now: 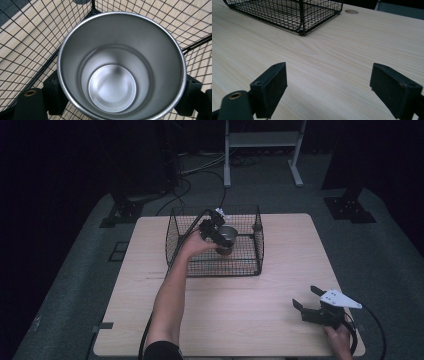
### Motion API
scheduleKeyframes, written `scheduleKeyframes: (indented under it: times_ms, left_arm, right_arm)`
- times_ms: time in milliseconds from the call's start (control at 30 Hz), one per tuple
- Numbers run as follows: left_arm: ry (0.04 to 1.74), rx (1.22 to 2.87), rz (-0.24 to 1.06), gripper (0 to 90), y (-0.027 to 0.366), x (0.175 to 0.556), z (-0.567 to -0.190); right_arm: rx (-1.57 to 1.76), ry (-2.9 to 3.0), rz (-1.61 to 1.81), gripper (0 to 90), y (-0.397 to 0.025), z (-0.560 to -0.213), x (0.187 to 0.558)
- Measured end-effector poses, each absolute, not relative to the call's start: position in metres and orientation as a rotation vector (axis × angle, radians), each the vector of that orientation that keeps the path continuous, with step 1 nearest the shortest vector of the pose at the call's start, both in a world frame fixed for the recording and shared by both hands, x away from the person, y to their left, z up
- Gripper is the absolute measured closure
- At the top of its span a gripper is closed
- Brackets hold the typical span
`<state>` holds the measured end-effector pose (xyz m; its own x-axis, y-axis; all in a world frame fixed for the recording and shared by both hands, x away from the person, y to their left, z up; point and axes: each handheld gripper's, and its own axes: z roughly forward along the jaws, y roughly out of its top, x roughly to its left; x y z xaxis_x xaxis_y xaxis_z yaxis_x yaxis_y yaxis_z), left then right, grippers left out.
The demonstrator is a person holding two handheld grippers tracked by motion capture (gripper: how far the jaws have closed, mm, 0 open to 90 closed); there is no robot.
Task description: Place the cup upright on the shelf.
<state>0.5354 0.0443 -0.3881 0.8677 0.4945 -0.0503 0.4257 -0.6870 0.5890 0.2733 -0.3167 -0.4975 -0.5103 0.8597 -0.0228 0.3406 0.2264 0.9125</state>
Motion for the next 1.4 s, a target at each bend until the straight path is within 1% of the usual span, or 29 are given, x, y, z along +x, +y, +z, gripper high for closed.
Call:
scheduleKeyframes:
  times_ms: [467,733,867,1033,1400]
  left_arm:
    - [0.673,2.456,0.137,17.9,0.036,0.54,-0.405]
    - [0.69,2.447,0.129,17.9,0.038,0.542,-0.411]
    - [0.696,2.485,0.119,17.8,0.039,0.541,-0.418]
    - [0.702,2.485,0.108,17.8,0.042,0.542,-0.421]
    - [0.677,2.526,0.16,17.5,0.04,0.538,-0.422]
  right_arm:
    - [1.095,1.967,1.261,13.5,-0.317,-0.498,0.273]
    - [1.095,1.963,1.263,13.5,-0.318,-0.498,0.273]
    - [1.097,1.963,1.263,13.5,-0.318,-0.498,0.273]
    - [1.096,1.963,1.262,13.5,-0.318,-0.498,0.273]
    - [1.091,1.965,1.264,13.5,-0.317,-0.498,0.273]
